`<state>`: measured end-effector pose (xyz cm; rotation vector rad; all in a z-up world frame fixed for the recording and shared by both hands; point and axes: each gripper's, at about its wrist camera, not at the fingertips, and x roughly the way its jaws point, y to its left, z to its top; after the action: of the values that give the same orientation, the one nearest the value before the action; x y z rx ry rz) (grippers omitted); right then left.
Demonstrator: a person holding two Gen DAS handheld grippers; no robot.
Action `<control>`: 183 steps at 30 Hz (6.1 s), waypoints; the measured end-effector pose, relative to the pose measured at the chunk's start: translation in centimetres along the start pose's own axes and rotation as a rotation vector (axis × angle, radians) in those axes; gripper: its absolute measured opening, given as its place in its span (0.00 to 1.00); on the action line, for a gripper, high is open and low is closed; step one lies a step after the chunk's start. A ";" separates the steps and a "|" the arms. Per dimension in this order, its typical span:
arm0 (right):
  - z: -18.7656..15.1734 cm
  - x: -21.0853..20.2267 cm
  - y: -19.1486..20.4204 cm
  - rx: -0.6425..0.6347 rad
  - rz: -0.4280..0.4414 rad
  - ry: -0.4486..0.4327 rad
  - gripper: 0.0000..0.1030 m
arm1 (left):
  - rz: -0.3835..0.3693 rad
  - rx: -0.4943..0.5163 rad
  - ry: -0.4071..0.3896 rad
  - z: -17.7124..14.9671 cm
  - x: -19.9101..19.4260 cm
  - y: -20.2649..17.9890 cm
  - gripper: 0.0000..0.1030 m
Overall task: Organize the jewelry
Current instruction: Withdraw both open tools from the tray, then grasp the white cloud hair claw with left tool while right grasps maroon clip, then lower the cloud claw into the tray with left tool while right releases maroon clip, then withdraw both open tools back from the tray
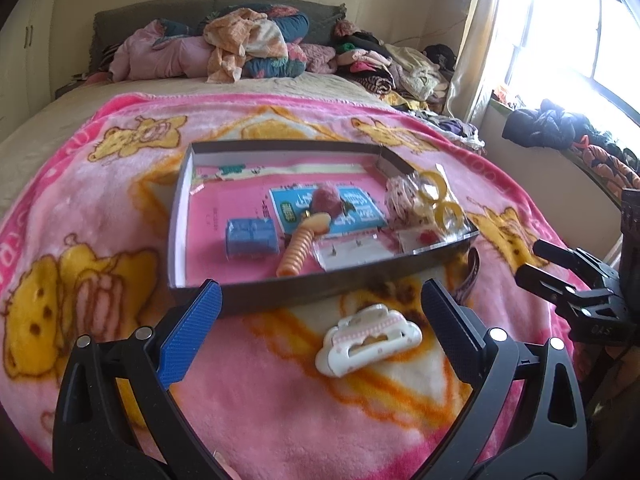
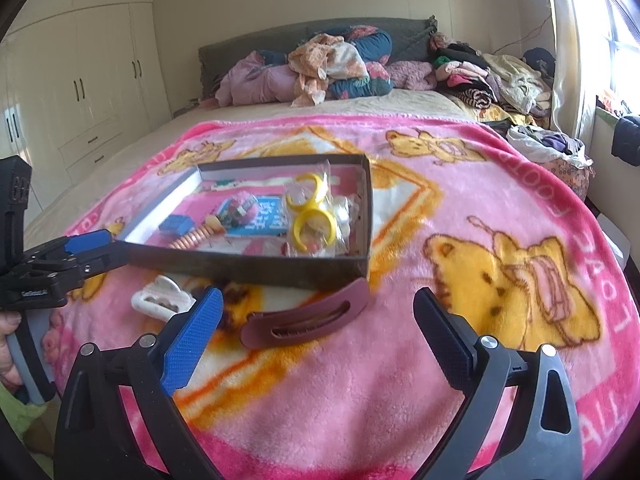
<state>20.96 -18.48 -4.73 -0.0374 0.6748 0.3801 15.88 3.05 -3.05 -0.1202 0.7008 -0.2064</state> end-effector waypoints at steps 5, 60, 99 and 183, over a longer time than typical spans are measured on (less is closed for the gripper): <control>-0.5 1.1 -0.9 0.029 0.002 0.033 0.91 | -0.013 0.008 0.035 -1.3 0.8 -0.4 0.89; 5.1 2.0 0.3 0.182 0.199 0.034 0.08 | -0.020 0.030 -0.007 0.9 1.7 -0.6 0.62; 9.5 11.6 1.8 0.101 0.115 0.068 0.08 | 0.061 -0.036 -0.007 5.0 6.4 4.1 0.62; -0.1 -7.0 1.6 0.001 0.004 -0.254 0.94 | 0.087 0.042 -0.153 0.5 -4.6 -4.0 0.89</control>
<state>15.30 -19.36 -0.36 0.0132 0.4239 0.3809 12.18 0.23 0.97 -0.0643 0.5478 -0.1274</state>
